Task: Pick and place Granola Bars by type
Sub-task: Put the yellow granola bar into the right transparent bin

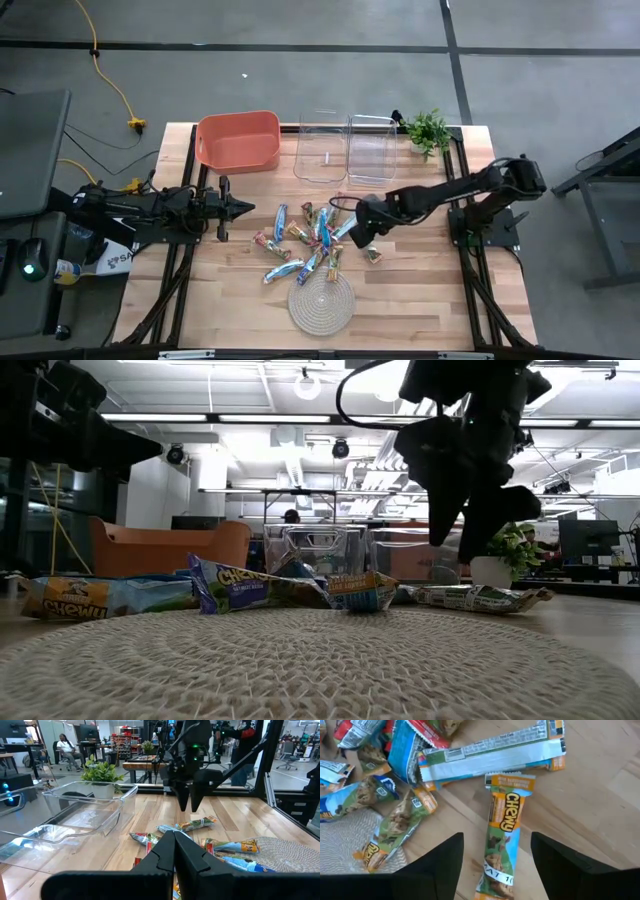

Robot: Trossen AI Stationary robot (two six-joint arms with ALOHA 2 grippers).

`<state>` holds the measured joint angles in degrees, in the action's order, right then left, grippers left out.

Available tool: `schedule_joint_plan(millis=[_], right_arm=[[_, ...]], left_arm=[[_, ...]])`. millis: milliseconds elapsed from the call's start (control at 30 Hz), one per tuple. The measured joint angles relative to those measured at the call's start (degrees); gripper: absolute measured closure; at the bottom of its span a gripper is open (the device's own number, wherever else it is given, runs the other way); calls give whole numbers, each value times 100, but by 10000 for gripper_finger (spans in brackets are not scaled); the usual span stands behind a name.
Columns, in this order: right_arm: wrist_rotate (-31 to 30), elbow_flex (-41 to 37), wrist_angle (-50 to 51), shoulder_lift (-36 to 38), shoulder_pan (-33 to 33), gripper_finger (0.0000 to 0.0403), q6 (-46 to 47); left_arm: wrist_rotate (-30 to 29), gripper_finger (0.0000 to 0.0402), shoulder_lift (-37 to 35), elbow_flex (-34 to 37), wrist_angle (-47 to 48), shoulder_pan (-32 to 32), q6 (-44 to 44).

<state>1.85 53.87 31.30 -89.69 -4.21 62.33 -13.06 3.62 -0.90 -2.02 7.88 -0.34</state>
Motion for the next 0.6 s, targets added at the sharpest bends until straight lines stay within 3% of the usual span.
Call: schedule_joint_plan(millis=[233, 367, 500, 600], right_arm=[[321, 83, -592, 0, 125, 183, -217], [183, 708, -484, -220, 88, 183, -588], [157, 1837, 439, -924, 46, 194, -1056], [103, 2944, 1926, -1572, -26, 208, -1320]], left_arm=[[1, 401, -2, 0, 1, -1, 1], [2, 401, -2, 2, 2, 2, 1], [0, 401, -1, 2, 1, 1, 1], [2, 401, -2, 1, 1, 2, 1]])
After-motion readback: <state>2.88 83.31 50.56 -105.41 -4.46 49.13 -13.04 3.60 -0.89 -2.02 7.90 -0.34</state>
